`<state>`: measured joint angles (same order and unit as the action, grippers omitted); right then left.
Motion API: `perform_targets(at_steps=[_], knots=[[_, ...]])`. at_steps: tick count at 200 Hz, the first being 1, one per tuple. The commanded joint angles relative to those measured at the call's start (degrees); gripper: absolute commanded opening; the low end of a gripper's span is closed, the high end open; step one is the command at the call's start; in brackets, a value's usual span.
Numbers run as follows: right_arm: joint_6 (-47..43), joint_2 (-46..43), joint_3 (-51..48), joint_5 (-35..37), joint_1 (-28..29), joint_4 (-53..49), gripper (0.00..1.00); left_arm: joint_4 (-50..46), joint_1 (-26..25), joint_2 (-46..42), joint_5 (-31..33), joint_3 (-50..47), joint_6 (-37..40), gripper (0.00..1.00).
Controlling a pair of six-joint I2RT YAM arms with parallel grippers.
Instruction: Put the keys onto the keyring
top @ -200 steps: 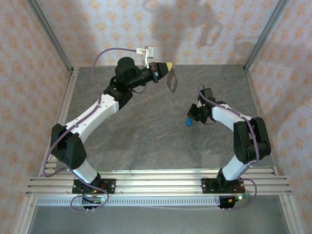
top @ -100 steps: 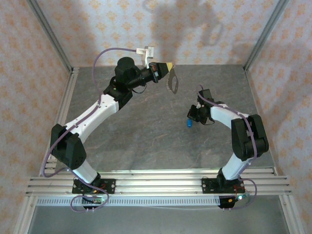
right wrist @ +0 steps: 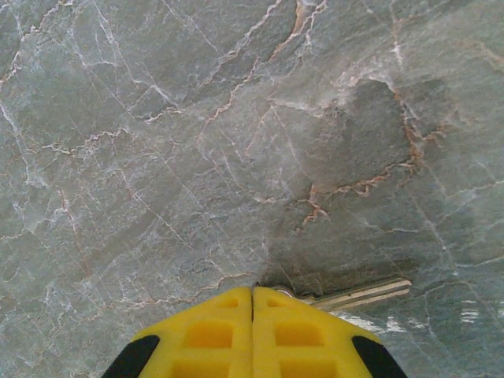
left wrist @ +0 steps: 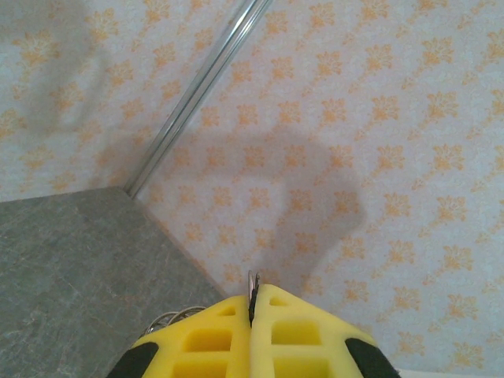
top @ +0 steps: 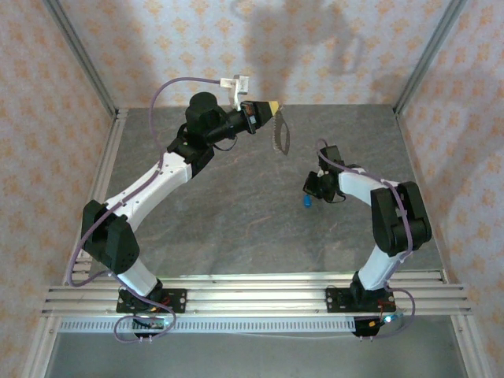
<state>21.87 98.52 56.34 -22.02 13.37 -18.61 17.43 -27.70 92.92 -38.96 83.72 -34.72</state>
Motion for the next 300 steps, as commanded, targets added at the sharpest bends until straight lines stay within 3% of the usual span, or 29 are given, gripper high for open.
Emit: perform_targets(at_steps=[1,18,53,76,134,196,267,300], knots=[[-0.4,0.8,0.1,1.8,0.2,-1.2,0.06,3.8,0.2,-2.3,-1.3,-0.2,-0.8,0.00],[-0.4,0.9,0.3,1.7,0.2,-1.1,0.07,3.8,0.2,-2.3,-1.3,-0.2,-0.9,0.00],[0.1,-0.1,0.4,1.6,0.3,-1.1,0.26,4.0,0.2,-2.1,-1.4,-0.2,-1.1,0.00],[0.5,-0.9,0.5,2.2,0.2,-1.5,0.28,4.4,0.2,-2.2,-1.4,-0.4,-1.2,0.00],[0.9,-0.4,0.8,2.1,0.2,-1.5,0.26,4.5,0.2,-2.2,-1.4,-0.6,-1.2,0.00],[1.0,0.3,1.1,1.5,0.3,-1.2,0.16,4.8,0.2,-2.2,-1.4,-0.7,-1.3,0.00],[0.8,1.0,0.9,1.2,0.2,-1.1,0.15,4.9,0.3,-2.1,-1.4,-0.7,-1.4,0.00],[0.8,1.1,0.8,0.9,0.3,-1.0,0.07,4.9,0.2,-2.1,-1.4,-0.7,-1.5,0.00]])
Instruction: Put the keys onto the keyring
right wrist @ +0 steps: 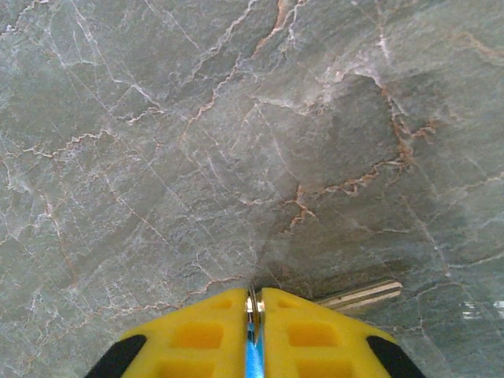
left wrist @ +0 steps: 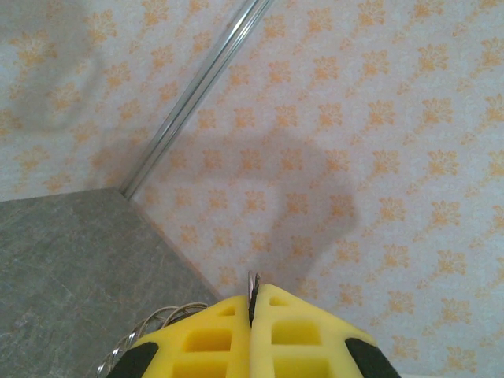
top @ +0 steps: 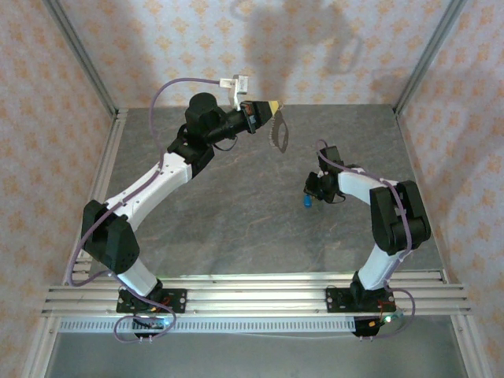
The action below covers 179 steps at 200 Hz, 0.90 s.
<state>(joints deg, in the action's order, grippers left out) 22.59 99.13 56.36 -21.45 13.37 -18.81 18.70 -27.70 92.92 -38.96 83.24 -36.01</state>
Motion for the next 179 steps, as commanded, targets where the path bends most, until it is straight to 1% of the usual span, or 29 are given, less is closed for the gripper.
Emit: perform_targets(at_steps=[1,18,47,71,104,119,150,155,179], knots=[[0.1,0.5,0.8,0.3,0.3,-0.8,0.07,3.6,0.2,-2.2,-1.4,-0.2,-0.2,0.00],[0.0,0.2,0.9,0.3,0.2,-0.9,0.00,3.7,0.2,-2.1,-1.4,-0.2,-0.2,0.00],[-0.8,-1.8,2.5,0.7,0.2,-2.8,0.00,3.0,0.2,-2.1,-1.5,0.0,0.1,0.00],[-0.9,-6.6,5.0,0.6,-0.3,-4.1,0.00,2.2,0.2,-2.4,-1.8,0.3,0.7,0.00],[0.4,-14.8,8.7,-4.1,-2.1,-2.4,0.00,1.3,0.2,-2.3,-3.0,1.0,1.5,0.00],[1.1,-18.3,9.6,-7.3,-3.1,0.2,0.00,1.1,0.2,-2.1,-3.8,1.3,2.1,0.00],[3.9,-24.5,8.9,-15.7,-5.4,10.6,0.00,-2.4,-0.2,-1.8,-5.2,3.3,5.1,0.00],[4.4,-25.3,8.6,-17.0,-5.7,12.3,0.00,-3.1,-0.2,-1.8,-5.3,3.6,7.1,0.00],[7.4,-28.7,7.0,-22.7,-7.1,20.9,0.00,-7.8,-1.1,-1.6,-6.4,5.9,11.6,0.00]])
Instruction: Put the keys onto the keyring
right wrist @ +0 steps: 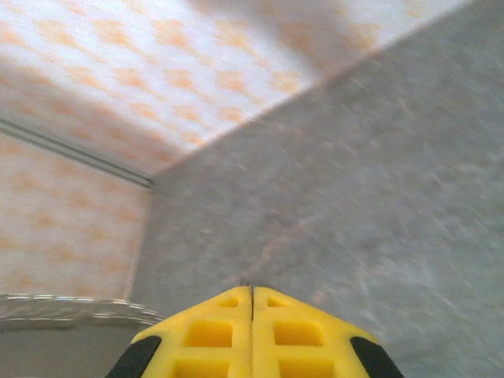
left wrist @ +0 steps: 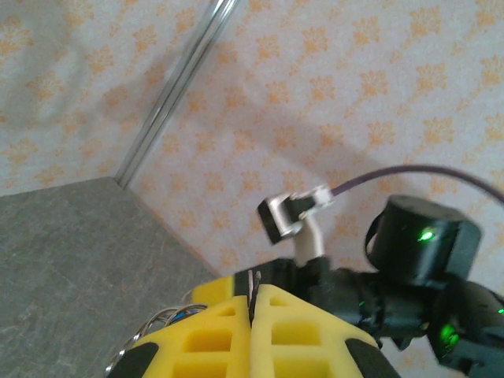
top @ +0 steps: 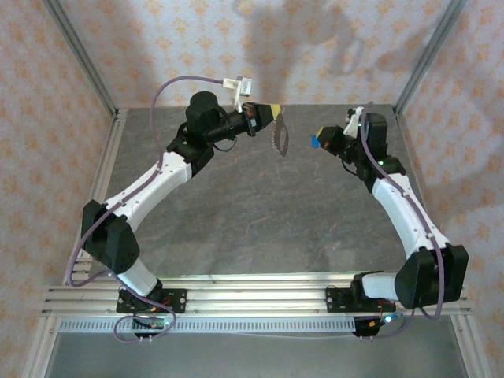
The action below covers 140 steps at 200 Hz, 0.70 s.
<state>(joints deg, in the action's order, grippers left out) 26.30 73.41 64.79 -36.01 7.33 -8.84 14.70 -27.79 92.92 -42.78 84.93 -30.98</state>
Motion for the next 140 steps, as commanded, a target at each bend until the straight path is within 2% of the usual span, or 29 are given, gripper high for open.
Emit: perform_targets(at_steps=[1,53,140], knots=[[3.8,-3.0,-1.5,-8.4,-1.1,11.2,0.00,-4.0,-1.0,-1.5,-2.6,4.3,6.7,0.00],[8.0,-7.9,-3.9,-15.5,-1.9,22.0,0.00,-6.9,-1.8,0.0,-7.0,7.0,9.3,0.00],[10.9,-12.6,-6.9,-17.5,-1.8,25.3,0.00,-12.2,-3.5,2.7,-10.6,11.9,12.6,0.00]])
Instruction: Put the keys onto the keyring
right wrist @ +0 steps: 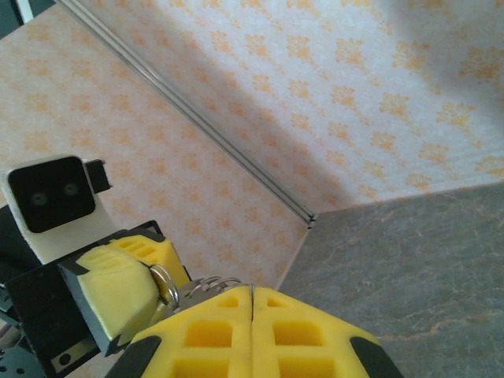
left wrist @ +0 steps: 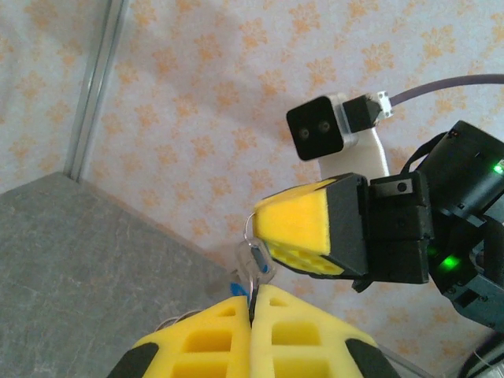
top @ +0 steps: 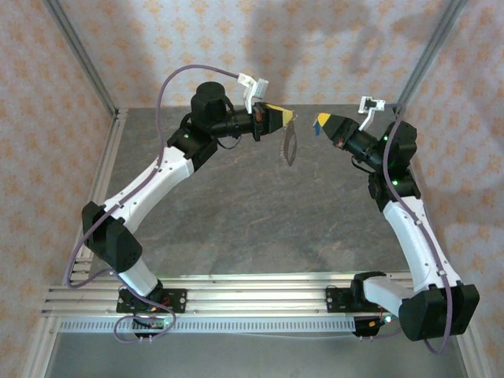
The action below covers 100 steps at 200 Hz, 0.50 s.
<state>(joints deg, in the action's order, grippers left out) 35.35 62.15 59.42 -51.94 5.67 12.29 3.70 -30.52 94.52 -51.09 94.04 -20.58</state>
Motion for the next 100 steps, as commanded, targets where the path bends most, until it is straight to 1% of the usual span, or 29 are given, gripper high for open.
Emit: perform_targets(at_steps=[1,34,100], knots=[[1.9,-1.4,-1.6,-1.6,-0.1,4.3,0.00,-1.2,-0.8,1.1,-2.3,2.9,2.2,0.00],[2.8,-2.0,-1.7,-1.4,0.5,4.4,0.00,-1.3,-1.2,2.0,-2.3,3.5,2.3,0.00],[0.5,-2.7,0.2,1.3,3.9,1.1,0.00,-1.5,-1.8,2.9,-2.1,4.2,2.1,0.00]])
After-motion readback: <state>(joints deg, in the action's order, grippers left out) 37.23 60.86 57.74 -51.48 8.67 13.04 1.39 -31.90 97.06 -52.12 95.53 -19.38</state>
